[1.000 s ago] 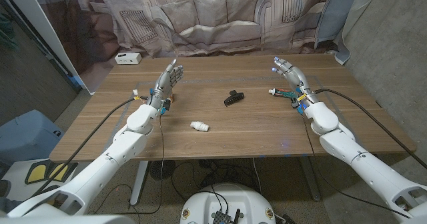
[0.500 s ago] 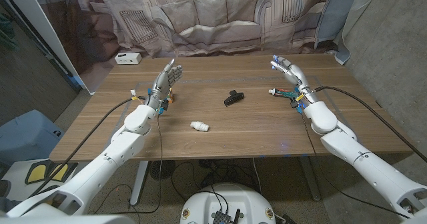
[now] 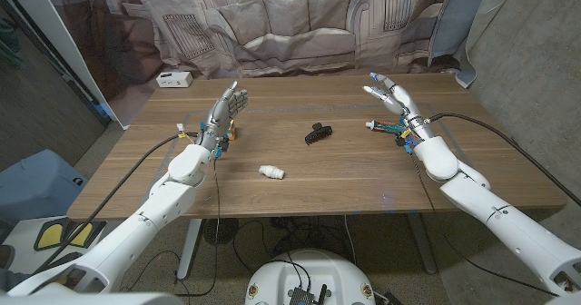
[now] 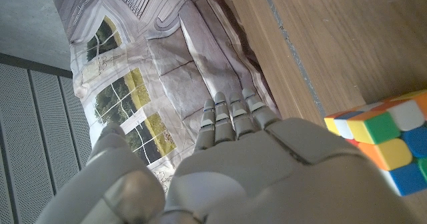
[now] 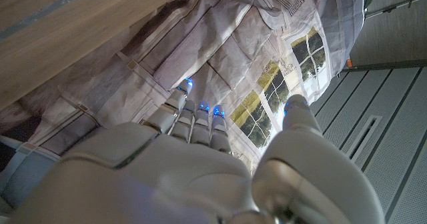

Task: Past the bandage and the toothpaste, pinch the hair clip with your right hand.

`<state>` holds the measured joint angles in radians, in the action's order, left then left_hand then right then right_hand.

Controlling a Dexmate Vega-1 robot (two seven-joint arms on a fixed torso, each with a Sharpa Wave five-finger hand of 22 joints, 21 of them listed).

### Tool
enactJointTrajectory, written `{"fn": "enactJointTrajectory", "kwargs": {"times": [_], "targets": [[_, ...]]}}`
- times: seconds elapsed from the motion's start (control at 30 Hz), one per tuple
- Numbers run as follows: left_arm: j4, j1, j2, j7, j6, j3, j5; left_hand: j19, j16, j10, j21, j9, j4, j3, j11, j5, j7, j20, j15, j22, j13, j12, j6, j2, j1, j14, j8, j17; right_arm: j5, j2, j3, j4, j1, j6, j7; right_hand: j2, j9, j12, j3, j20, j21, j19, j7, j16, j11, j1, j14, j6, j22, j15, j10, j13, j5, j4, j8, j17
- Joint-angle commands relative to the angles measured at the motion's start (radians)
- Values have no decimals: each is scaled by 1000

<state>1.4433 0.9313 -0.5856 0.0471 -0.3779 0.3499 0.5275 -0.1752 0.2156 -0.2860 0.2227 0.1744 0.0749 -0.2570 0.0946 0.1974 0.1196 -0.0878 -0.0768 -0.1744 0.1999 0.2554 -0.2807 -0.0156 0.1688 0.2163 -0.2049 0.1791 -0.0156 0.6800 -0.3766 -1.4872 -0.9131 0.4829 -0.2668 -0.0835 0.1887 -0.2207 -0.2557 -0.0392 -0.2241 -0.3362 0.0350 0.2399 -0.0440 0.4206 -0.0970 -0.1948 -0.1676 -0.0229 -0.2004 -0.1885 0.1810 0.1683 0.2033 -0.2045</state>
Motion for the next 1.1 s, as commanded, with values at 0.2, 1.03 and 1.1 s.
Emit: {"fn": "enactJointTrajectory", "kwargs": {"times": [0.2,1.03,1.1], "targets": [[35,23,-21,3,10,-4,-9,-7,-5,-6,-6,6,7,-3,1,-2,-2,3,0,-3,1,0,-6,2,13,9,-5,2,-132,48,-3,-82,-9,-92,-58,1,2,5,-9,3,13,3,-32,-8,27,28,4,-16,-3,3,-8,-3,0,0,4,0],[48,33,-32,13,20,-11,-15,-6,-11,-13,-12,6,10,-3,-1,-3,6,1,-1,-3,1,-3,-21,4,13,13,-4,2,-255,135,-12,-204,-16,-259,-59,13,2,21,-23,86,47,109,-96,-43,81,80,92,-66,-7,-13,-4,-4,0,1,12,0],[43,33,-30,12,19,-12,-12,-6,-11,-13,-12,6,10,-3,-3,-3,7,1,0,-3,1,-4,-22,4,14,13,-3,2,-275,141,-15,-215,-15,-278,-64,12,2,22,-26,92,48,120,-103,-44,83,87,99,-69,-7,-12,-3,-4,1,2,13,0]]}}
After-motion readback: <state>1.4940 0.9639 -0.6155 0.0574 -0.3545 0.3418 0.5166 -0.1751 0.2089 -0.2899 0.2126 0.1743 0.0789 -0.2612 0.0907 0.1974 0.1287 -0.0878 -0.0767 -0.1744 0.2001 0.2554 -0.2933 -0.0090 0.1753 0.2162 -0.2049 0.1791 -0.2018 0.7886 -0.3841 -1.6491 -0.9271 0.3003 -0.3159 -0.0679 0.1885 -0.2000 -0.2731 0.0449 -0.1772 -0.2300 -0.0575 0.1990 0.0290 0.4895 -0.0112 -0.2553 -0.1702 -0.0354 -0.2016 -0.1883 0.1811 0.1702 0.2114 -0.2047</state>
